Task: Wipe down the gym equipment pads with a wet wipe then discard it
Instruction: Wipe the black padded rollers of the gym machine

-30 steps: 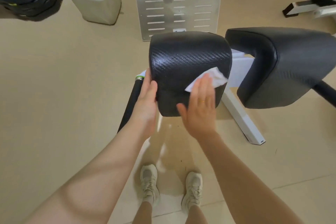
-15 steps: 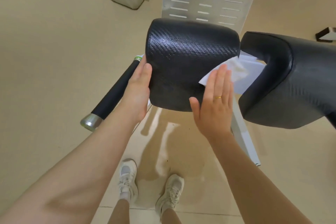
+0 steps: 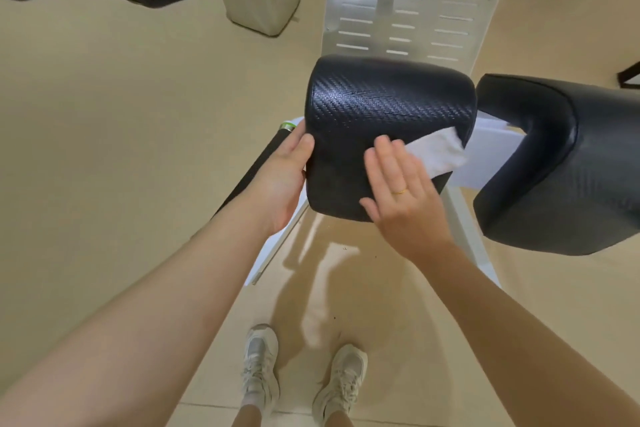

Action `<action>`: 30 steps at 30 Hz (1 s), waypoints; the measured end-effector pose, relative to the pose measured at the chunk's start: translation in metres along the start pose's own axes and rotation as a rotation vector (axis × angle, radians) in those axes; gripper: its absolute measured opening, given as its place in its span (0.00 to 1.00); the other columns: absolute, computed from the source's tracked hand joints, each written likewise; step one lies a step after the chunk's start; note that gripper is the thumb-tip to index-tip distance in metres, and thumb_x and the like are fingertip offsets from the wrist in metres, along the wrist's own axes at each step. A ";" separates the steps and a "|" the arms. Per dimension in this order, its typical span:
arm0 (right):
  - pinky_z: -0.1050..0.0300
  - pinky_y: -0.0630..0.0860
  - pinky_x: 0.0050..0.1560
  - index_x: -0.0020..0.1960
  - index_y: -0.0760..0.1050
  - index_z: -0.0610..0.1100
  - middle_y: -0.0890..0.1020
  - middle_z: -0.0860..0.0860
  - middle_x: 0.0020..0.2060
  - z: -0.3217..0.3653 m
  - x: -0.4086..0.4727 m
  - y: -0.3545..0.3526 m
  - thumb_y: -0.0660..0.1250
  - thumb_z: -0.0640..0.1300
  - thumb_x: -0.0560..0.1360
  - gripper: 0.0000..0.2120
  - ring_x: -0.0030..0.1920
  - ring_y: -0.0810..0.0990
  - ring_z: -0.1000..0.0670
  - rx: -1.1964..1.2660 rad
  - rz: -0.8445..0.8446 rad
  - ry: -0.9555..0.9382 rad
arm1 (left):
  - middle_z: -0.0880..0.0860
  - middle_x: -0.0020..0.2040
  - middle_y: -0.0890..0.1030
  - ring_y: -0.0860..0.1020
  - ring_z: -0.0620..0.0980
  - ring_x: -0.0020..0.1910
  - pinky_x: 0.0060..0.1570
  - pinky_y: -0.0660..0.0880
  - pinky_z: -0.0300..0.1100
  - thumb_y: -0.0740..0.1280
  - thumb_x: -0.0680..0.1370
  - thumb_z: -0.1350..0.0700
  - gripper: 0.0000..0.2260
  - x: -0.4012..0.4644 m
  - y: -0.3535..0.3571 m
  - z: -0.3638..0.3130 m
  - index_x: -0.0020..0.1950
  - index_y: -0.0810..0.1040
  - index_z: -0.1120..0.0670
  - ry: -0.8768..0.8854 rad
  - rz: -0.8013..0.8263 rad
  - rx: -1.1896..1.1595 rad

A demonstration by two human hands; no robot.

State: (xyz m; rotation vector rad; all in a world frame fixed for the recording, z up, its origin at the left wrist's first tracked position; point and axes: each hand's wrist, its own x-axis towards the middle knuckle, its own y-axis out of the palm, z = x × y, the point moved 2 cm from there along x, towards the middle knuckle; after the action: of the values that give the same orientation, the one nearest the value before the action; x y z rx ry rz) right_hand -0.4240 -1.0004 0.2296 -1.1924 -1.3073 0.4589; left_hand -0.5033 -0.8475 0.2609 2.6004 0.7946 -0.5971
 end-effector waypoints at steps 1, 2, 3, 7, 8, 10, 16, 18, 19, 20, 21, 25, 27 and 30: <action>0.46 0.58 0.70 0.69 0.62 0.35 0.69 0.37 0.67 -0.003 -0.001 0.000 0.64 0.48 0.74 0.28 0.68 0.62 0.39 -0.029 0.003 0.113 | 0.37 0.54 0.79 0.74 0.34 0.56 0.51 0.70 0.29 0.52 0.83 0.56 0.16 0.000 0.000 0.000 0.69 0.68 0.46 0.007 0.000 0.004; 0.44 0.57 0.69 0.69 0.61 0.35 0.68 0.35 0.67 -0.006 -0.001 0.000 0.64 0.49 0.74 0.29 0.68 0.61 0.37 -0.053 0.008 0.231 | 0.37 0.54 0.78 0.74 0.34 0.56 0.53 0.70 0.30 0.52 0.83 0.56 0.16 0.000 0.000 0.000 0.69 0.68 0.46 0.008 0.002 0.007; 0.42 0.57 0.68 0.69 0.61 0.35 0.67 0.33 0.67 -0.006 -0.001 0.000 0.63 0.50 0.75 0.29 0.68 0.59 0.36 -0.063 0.019 0.328 | 0.36 0.53 0.78 0.74 0.34 0.56 0.54 0.69 0.31 0.52 0.83 0.56 0.16 0.000 0.000 0.000 0.68 0.68 0.44 0.008 0.007 0.011; 0.43 0.55 0.70 0.70 0.58 0.34 0.65 0.32 0.68 -0.003 0.002 0.001 0.59 0.45 0.77 0.26 0.70 0.57 0.37 0.083 -0.028 0.462 | 0.36 0.54 0.78 0.74 0.36 0.59 0.57 0.69 0.33 0.52 0.83 0.56 0.15 0.004 -0.005 0.002 0.65 0.69 0.43 0.024 0.034 0.048; 0.46 0.54 0.71 0.69 0.57 0.33 0.65 0.32 0.68 -0.005 0.001 0.000 0.59 0.42 0.77 0.25 0.70 0.57 0.38 0.129 -0.054 0.469 | 0.38 0.57 0.78 0.73 0.38 0.61 0.59 0.68 0.34 0.52 0.83 0.56 0.16 0.004 -0.006 0.003 0.68 0.69 0.45 0.029 0.041 0.051; 0.53 0.53 0.73 0.70 0.56 0.32 0.64 0.32 0.68 -0.010 0.001 -0.005 0.59 0.39 0.77 0.25 0.70 0.57 0.39 0.217 -0.108 0.534 | 0.41 0.61 0.77 0.72 0.40 0.64 0.64 0.66 0.37 0.52 0.83 0.56 0.16 0.005 -0.007 0.005 0.70 0.68 0.48 0.042 0.043 0.056; 0.66 0.55 0.71 0.68 0.64 0.30 0.62 0.39 0.70 -0.017 -0.003 -0.016 0.55 0.33 0.80 0.17 0.73 0.55 0.52 0.168 -0.154 0.662 | 0.42 0.61 0.77 0.72 0.40 0.63 0.67 0.65 0.39 0.52 0.83 0.55 0.16 0.001 -0.004 0.004 0.69 0.69 0.47 0.049 0.022 0.052; 0.66 0.55 0.71 0.66 0.69 0.34 0.64 0.43 0.69 -0.010 0.008 -0.022 0.54 0.36 0.82 0.16 0.73 0.57 0.56 0.259 -0.221 0.595 | 0.38 0.56 0.79 0.73 0.39 0.62 0.64 0.66 0.38 0.52 0.83 0.56 0.15 -0.002 -0.003 0.001 0.66 0.71 0.45 0.040 0.013 0.051; 0.58 0.58 0.71 0.63 0.74 0.35 0.68 0.39 0.67 -0.002 0.016 -0.024 0.54 0.36 0.81 0.14 0.71 0.62 0.47 0.266 -0.269 0.557 | 0.36 0.53 0.80 0.74 0.38 0.60 0.61 0.68 0.36 0.52 0.82 0.56 0.15 -0.003 -0.002 0.000 0.64 0.72 0.44 0.032 0.015 0.046; 0.50 0.61 0.70 0.60 0.76 0.36 0.72 0.35 0.64 0.006 0.023 -0.024 0.57 0.34 0.80 0.13 0.68 0.66 0.39 0.263 -0.302 0.472 | 0.36 0.52 0.81 0.76 0.37 0.58 0.58 0.69 0.35 0.53 0.82 0.56 0.14 -0.004 -0.002 -0.002 0.61 0.73 0.43 0.023 0.022 0.038; 0.45 0.63 0.67 0.59 0.78 0.38 0.74 0.34 0.62 0.015 0.029 -0.021 0.59 0.32 0.79 0.13 0.65 0.69 0.36 0.210 -0.310 0.364 | 0.36 0.51 0.81 0.76 0.36 0.56 0.56 0.69 0.34 0.53 0.82 0.56 0.14 -0.006 -0.002 -0.004 0.59 0.74 0.42 0.014 0.035 0.033; 0.45 0.68 0.66 0.64 0.73 0.36 0.73 0.36 0.63 0.031 0.035 0.001 0.66 0.38 0.77 0.16 0.66 0.71 0.38 0.152 -0.245 0.245 | 0.39 0.56 0.80 0.75 0.35 0.58 0.58 0.68 0.34 0.53 0.82 0.51 0.14 -0.011 -0.007 -0.003 0.56 0.77 0.44 -0.033 0.037 -0.060; 0.45 0.68 0.66 0.65 0.70 0.33 0.73 0.37 0.63 0.031 0.035 0.006 0.66 0.40 0.77 0.19 0.66 0.70 0.40 0.071 -0.249 0.227 | 0.40 0.59 0.78 0.73 0.36 0.61 0.60 0.67 0.35 0.51 0.82 0.49 0.14 -0.011 -0.008 -0.001 0.59 0.75 0.45 -0.049 0.022 -0.109; 0.48 0.69 0.66 0.63 0.74 0.35 0.76 0.41 0.62 0.041 0.042 0.009 0.66 0.34 0.75 0.16 0.65 0.72 0.43 0.119 -0.332 0.163 | 0.41 0.56 0.78 0.73 0.38 0.61 0.62 0.67 0.35 0.49 0.82 0.49 0.15 -0.010 -0.007 0.003 0.57 0.75 0.46 -0.069 0.016 -0.148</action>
State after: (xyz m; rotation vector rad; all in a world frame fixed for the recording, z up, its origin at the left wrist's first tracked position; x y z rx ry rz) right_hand -0.4460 -0.9450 0.2349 -0.8731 -1.2874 0.1910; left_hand -0.5163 -0.8475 0.2622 2.4366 0.7651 -0.5959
